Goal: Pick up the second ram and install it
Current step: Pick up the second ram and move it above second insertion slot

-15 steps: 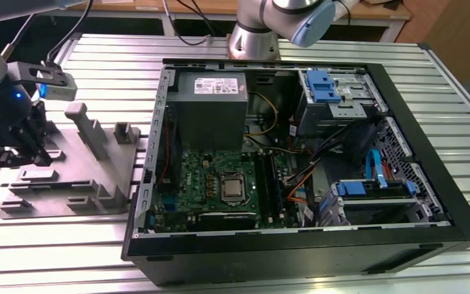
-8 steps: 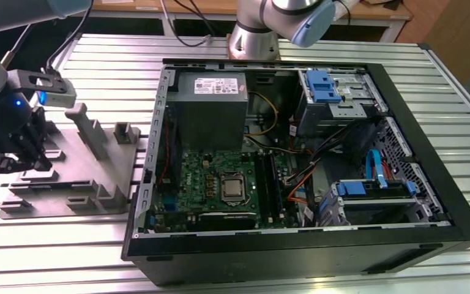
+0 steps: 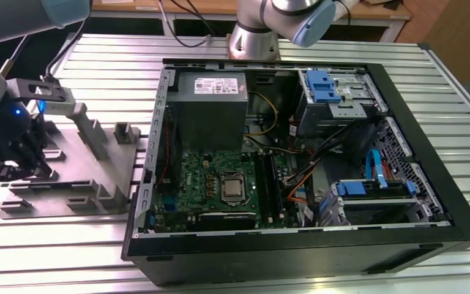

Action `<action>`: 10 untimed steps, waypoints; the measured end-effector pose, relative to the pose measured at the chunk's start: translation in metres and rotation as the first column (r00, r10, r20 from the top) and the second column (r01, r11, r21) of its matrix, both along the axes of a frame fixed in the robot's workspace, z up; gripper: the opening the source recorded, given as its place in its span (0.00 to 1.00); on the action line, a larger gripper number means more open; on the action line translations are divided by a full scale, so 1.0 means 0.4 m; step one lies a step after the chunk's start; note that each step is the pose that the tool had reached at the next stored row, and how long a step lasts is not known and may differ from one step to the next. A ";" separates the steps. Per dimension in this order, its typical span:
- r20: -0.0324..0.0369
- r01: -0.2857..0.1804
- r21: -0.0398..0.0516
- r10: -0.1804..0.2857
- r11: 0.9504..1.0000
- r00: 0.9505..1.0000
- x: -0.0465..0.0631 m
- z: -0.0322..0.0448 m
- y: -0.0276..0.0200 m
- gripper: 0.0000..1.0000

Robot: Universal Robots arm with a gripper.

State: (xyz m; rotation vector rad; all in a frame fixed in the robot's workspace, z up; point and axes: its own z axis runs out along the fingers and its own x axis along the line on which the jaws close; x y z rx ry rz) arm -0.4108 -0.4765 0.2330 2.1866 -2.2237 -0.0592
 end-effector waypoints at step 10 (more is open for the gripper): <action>0.000 -0.002 0.036 0.002 0.999 1.000 -0.006 -0.025 -0.017 0.10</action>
